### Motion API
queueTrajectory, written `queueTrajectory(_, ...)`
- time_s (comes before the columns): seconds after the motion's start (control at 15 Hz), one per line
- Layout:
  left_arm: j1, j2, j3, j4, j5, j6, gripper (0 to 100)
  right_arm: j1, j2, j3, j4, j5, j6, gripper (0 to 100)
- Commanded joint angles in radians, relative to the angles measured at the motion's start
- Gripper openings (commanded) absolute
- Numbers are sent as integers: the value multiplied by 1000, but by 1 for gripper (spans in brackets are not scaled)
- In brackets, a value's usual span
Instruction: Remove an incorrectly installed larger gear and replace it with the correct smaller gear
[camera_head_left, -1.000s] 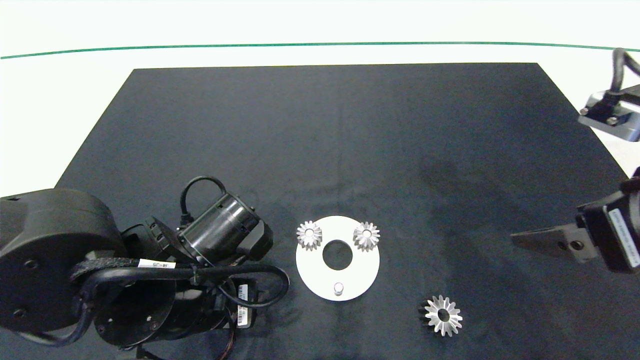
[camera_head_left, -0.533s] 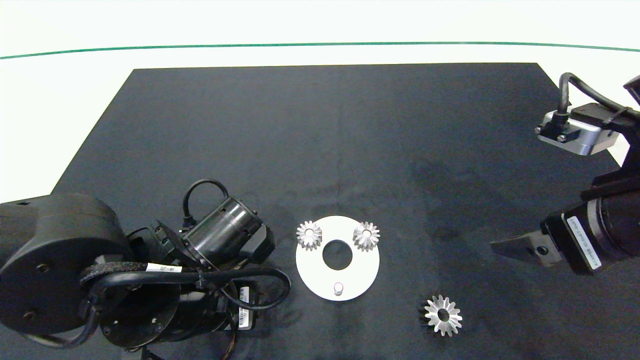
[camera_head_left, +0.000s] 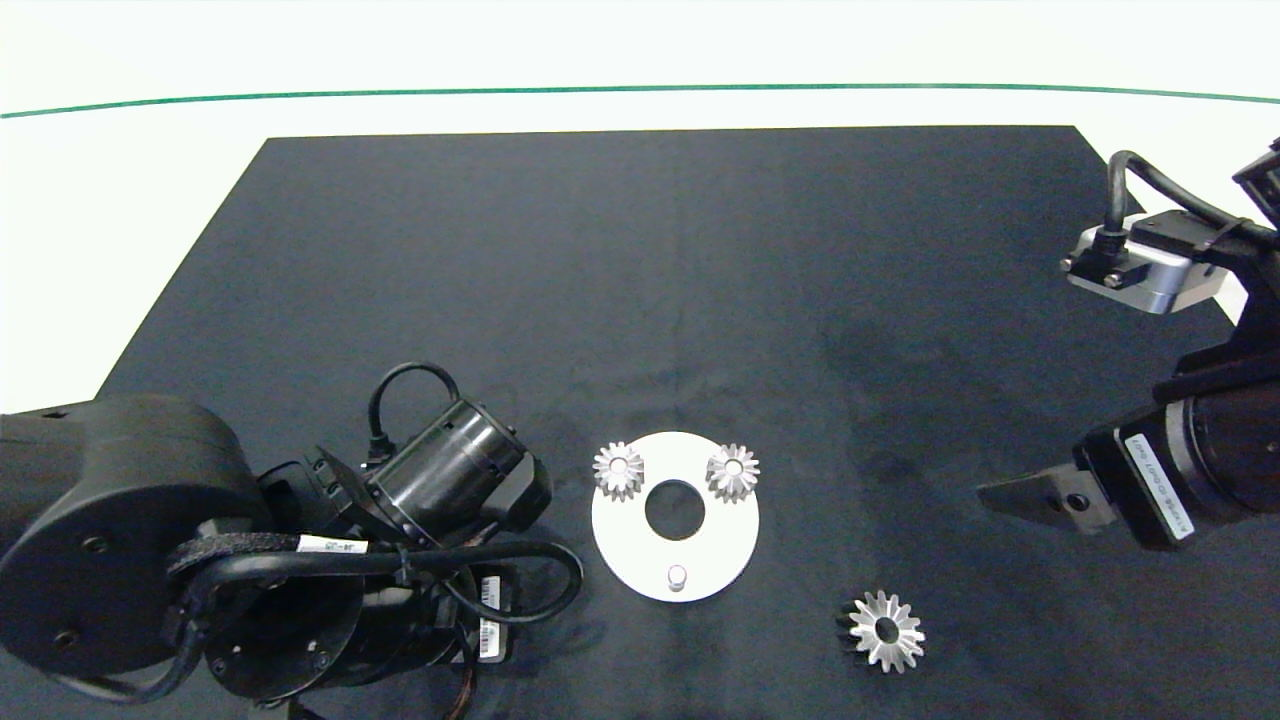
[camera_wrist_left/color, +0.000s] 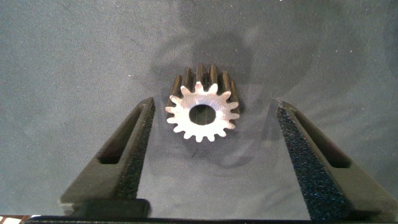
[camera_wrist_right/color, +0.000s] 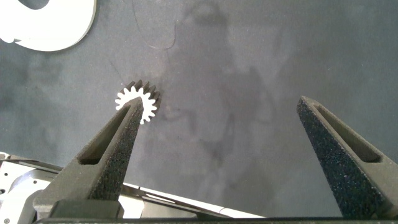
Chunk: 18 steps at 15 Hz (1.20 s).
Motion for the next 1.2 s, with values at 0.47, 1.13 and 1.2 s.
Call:
queueTrajectory(0.47,-2,0,4,3,2,-3,59,0,0,0,5,-2,1,100)
queueTrajectory(1.13,-1,14,4,-14,2,-2,40,0,0,0,5,-2,1,100)
queueTrajectory(1.2,1,19,4,-14,2,-2,38,0,-1,0,5,-2,1,100)
